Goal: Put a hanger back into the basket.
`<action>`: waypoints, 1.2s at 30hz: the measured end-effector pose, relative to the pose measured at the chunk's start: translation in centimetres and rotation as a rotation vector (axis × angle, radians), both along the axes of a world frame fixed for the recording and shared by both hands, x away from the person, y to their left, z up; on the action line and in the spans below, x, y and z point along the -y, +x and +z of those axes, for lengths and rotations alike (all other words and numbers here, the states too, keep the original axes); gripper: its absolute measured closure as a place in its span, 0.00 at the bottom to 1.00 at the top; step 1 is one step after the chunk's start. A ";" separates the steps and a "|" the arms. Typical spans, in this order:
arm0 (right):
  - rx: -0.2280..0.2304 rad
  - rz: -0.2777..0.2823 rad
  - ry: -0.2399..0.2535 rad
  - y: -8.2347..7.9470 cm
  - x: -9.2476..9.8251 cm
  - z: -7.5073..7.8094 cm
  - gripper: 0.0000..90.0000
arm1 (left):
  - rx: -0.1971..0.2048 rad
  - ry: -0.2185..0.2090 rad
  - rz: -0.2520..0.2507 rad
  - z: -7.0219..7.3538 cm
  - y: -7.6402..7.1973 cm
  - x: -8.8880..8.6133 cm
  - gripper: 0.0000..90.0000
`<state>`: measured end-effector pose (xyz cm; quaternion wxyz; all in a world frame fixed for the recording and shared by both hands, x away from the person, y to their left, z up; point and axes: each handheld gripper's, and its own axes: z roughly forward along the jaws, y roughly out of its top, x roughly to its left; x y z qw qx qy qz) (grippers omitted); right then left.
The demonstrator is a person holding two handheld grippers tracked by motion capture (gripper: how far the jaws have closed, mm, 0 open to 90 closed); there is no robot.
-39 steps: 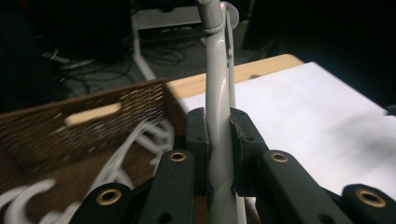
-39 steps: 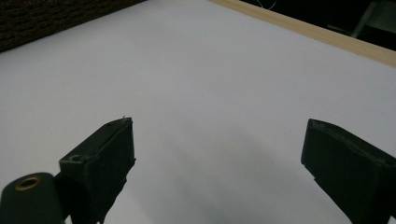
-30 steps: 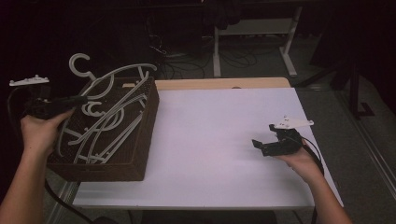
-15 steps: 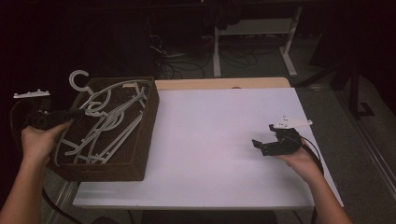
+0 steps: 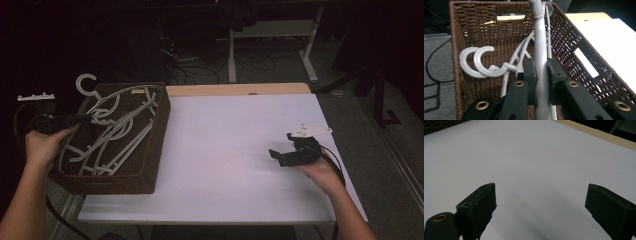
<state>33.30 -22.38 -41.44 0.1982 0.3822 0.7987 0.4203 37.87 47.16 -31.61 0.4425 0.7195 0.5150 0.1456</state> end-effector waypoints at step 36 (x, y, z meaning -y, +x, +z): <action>0.039 0.024 0.024 -0.6 -0.2 1.7 0.09 | 0.229 -0.046 -0.262 1.5 -4.6 14.7 0.14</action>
